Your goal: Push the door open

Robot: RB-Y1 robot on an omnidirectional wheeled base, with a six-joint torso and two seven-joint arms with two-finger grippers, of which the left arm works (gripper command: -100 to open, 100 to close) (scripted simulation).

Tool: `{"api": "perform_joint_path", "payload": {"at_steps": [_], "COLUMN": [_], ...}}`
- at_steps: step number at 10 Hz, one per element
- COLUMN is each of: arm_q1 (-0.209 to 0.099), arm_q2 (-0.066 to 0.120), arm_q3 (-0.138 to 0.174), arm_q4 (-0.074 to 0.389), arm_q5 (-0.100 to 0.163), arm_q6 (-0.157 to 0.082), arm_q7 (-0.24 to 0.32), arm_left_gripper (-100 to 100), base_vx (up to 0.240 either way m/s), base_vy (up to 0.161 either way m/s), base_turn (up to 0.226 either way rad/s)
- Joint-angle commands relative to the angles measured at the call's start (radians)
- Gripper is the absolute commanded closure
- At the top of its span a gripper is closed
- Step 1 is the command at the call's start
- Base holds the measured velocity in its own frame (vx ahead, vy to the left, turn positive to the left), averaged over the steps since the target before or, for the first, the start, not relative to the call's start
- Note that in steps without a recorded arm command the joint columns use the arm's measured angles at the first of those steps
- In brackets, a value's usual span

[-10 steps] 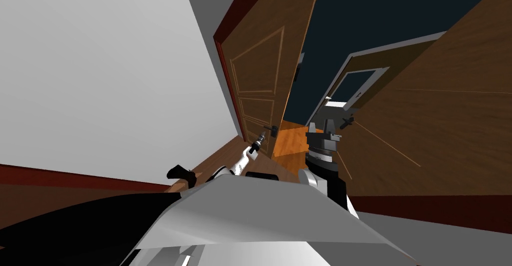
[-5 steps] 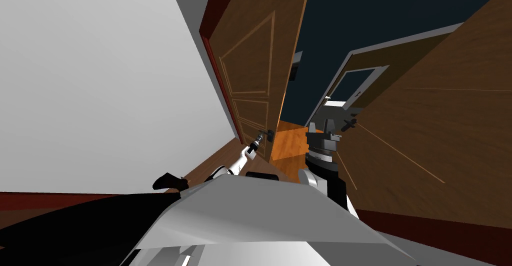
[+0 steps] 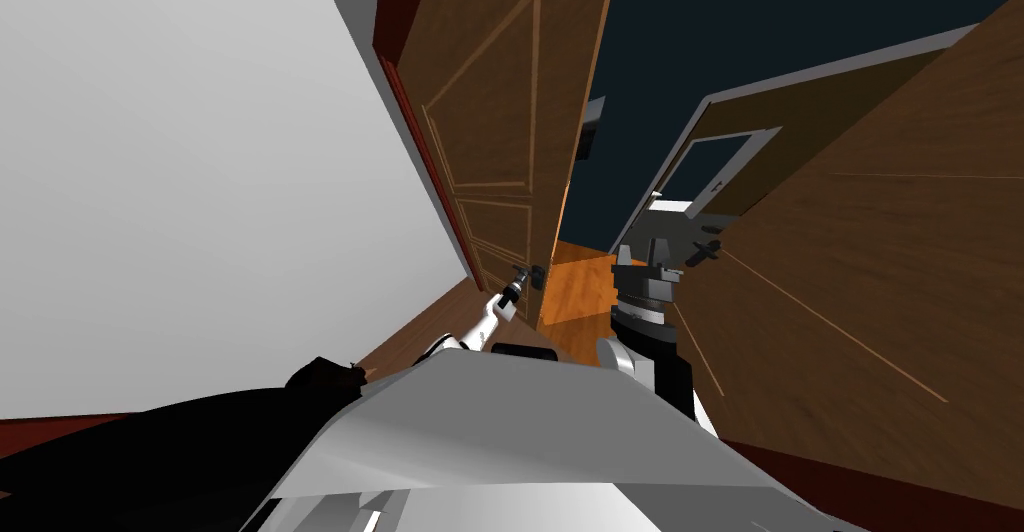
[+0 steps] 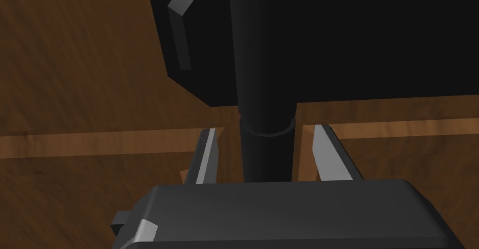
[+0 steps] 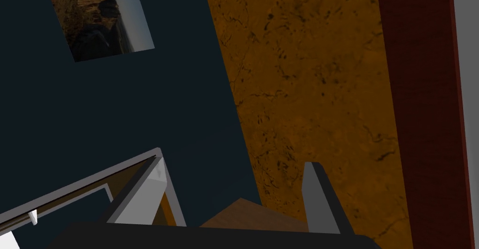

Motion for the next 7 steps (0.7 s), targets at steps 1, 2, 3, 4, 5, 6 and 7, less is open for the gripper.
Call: {"api": "perform_joint_path", "payload": {"at_steps": [1,2,3,4,5,6,7], "arm_q1": [0.0,0.0,0.0,0.0,0.0,-0.001,-0.001], "arm_q2": [0.001,0.001,0.001,0.001,0.001,0.02,0.024], "arm_q3": [0.0,0.0,0.0,0.0,0.0,0.018,0.023], "arm_q4": [0.0,0.0,0.0,0.0,0.0,0.003,0.003], "arm_q5": [0.0,0.0,0.0,0.0,0.0,0.004,0.005], "arm_q6": [0.001,0.001,0.001,0.001,0.001,0.003,0.003], "arm_q7": [0.0,0.0,0.0,0.0,0.0,-0.006,-0.007], "arm_left_gripper": [100,100,100,100,100,100,100], "base_vx": [-0.029,-0.016,-0.007,0.0,0.0,0.045,0.086], "base_vy": [0.011,0.009,0.005,0.0,0.0,-0.103,-0.14], "base_turn": [-0.01,-0.006,0.001,0.0,0.0,0.053,0.062]}}
